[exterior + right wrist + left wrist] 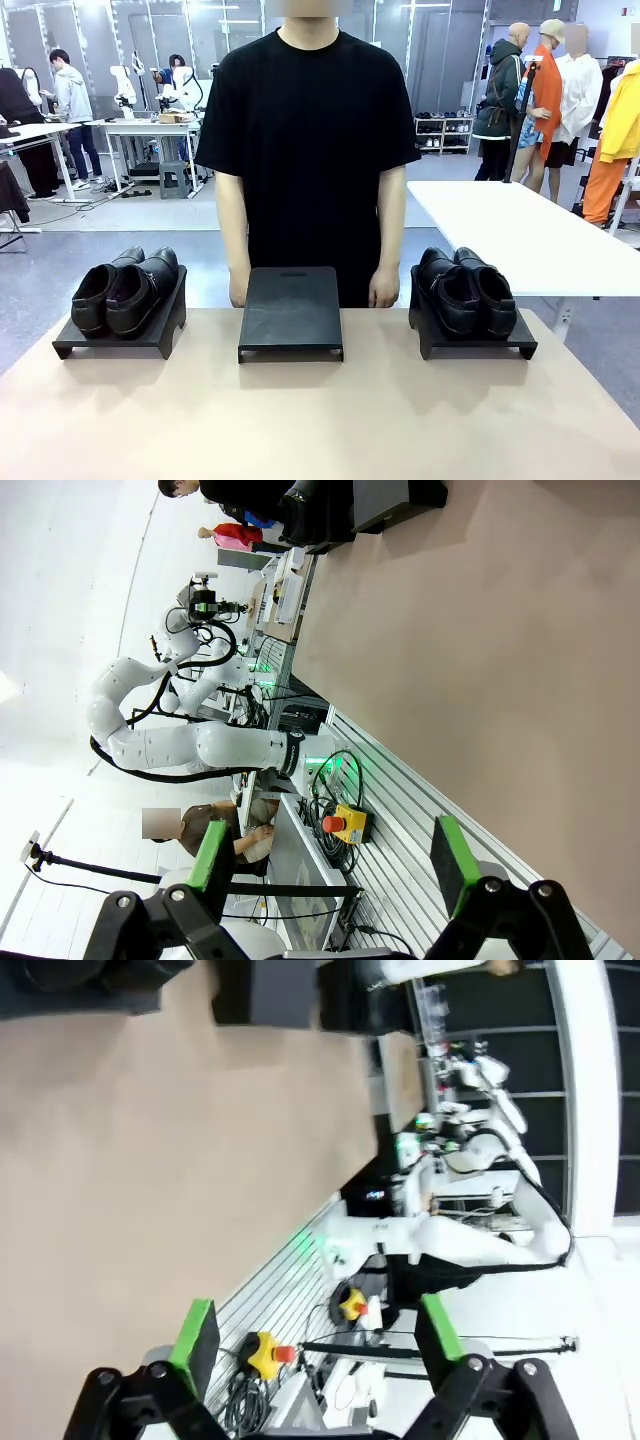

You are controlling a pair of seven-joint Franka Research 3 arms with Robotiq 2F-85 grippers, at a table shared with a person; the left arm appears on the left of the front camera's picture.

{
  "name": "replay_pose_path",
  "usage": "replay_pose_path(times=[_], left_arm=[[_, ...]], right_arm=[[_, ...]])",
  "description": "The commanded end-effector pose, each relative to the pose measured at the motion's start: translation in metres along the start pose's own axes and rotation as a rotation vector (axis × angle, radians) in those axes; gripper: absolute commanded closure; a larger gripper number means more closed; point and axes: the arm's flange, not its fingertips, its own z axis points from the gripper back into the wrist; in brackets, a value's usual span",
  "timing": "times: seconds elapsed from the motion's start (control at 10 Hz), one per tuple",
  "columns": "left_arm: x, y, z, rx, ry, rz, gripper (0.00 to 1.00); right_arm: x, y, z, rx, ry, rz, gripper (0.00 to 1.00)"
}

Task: Place the shoes on the stand as instructed by the person.
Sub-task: Pick up another pair of Shoes and place it on the Shoes Stand indicated by the person.

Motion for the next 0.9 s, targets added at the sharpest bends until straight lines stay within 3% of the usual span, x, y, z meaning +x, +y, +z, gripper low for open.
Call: replay_pose_path(times=[0.0, 0.2, 0.5, 0.6, 0.8], left_arm=[[-0.010, 0.030, 0.016, -0.174, -0.042, -0.064, 0.00], [-0.013, 0.052, 0.017, -0.195, -0.051, -0.039, 0.00], [0.013, 0.037, 0.012, -0.192, -0.056, -0.002, 0.00], [-0.017, 0.055, 0.010, -0.190, -0.063, -0.030, 0.00], [-0.017, 0.055, 0.010, -0.190, -0.063, -0.030, 0.00]], right_arm=[[-0.002, 0.004, 0.000, 0.007, -0.003, 0.007, 0.00], [-0.002, 0.004, 0.000, 0.007, -0.003, 0.007, 0.00], [-0.002, 0.004, 0.000, 0.007, -0.003, 0.007, 0.00], [-0.002, 0.004, 0.000, 0.007, -0.003, 0.007, 0.00], [-0.002, 0.004, 0.000, 0.007, -0.003, 0.007, 0.00]])
